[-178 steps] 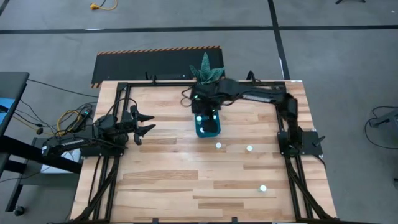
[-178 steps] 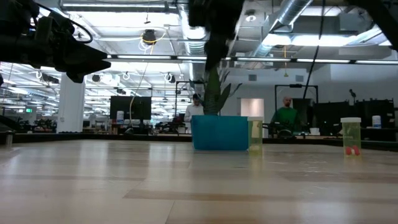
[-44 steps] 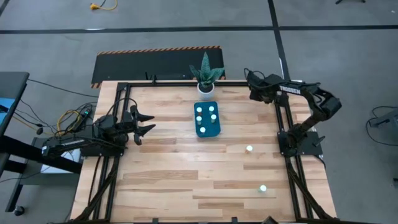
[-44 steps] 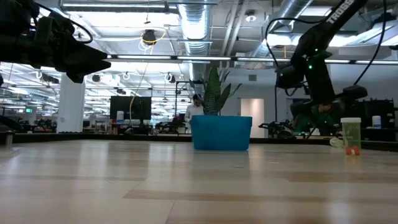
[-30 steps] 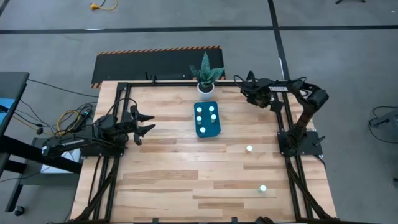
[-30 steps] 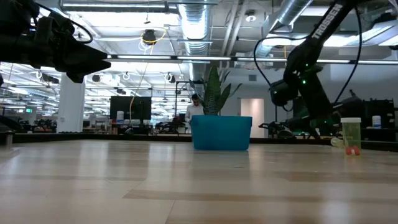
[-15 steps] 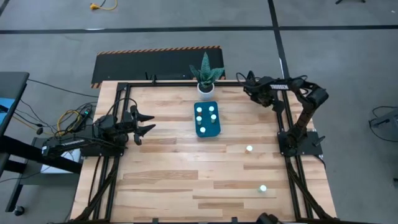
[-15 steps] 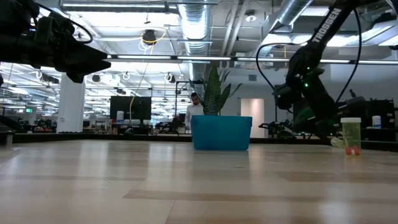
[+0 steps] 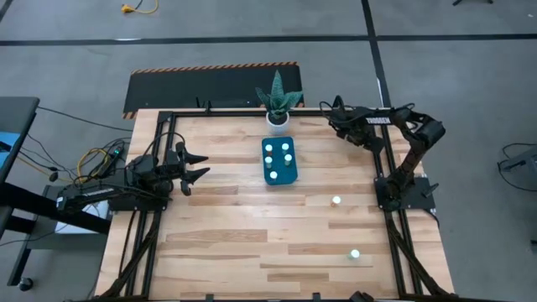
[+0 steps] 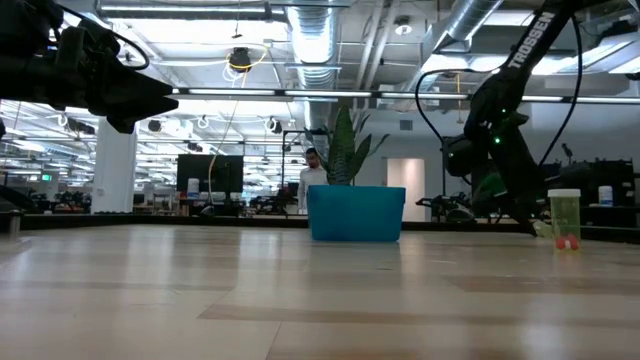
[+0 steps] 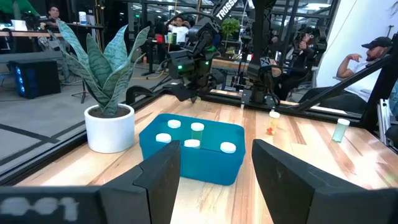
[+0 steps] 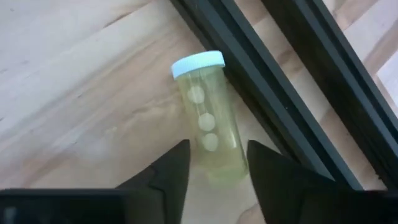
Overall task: Pick and place pill bottles into a basket
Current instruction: Put the yellow pill bottle into the blue container
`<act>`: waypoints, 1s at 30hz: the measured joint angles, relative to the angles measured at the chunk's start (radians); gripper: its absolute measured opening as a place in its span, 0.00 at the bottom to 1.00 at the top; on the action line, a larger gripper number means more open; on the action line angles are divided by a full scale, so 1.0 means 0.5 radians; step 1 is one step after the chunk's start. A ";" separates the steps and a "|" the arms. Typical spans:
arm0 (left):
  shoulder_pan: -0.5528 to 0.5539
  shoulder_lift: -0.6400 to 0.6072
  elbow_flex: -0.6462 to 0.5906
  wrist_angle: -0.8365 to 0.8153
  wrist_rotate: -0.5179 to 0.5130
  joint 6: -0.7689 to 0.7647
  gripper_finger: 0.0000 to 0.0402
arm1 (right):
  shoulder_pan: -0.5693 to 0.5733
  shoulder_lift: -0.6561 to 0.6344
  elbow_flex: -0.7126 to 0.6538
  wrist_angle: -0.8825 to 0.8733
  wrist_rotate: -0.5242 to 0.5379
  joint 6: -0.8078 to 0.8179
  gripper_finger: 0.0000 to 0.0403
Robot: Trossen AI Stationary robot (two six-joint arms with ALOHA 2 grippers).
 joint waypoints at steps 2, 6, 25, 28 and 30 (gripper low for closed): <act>0.000 0.000 0.000 0.000 0.000 0.000 0.47 | 0.000 -0.025 -0.004 0.010 -0.013 -0.042 0.29; 0.000 0.000 0.000 0.000 0.000 0.000 0.47 | 0.001 -0.064 -0.008 0.010 -0.056 -0.162 0.20; -0.001 0.001 0.000 0.000 0.000 0.000 0.47 | 0.967 -0.770 -0.007 0.359 0.220 -0.577 0.20; 0.000 0.000 0.000 0.000 0.000 0.000 0.47 | 1.228 -0.924 -0.007 0.552 0.288 -0.660 0.22; 0.000 0.000 0.000 0.000 0.000 0.000 0.47 | 1.399 -1.006 -0.006 0.683 0.373 -0.726 0.23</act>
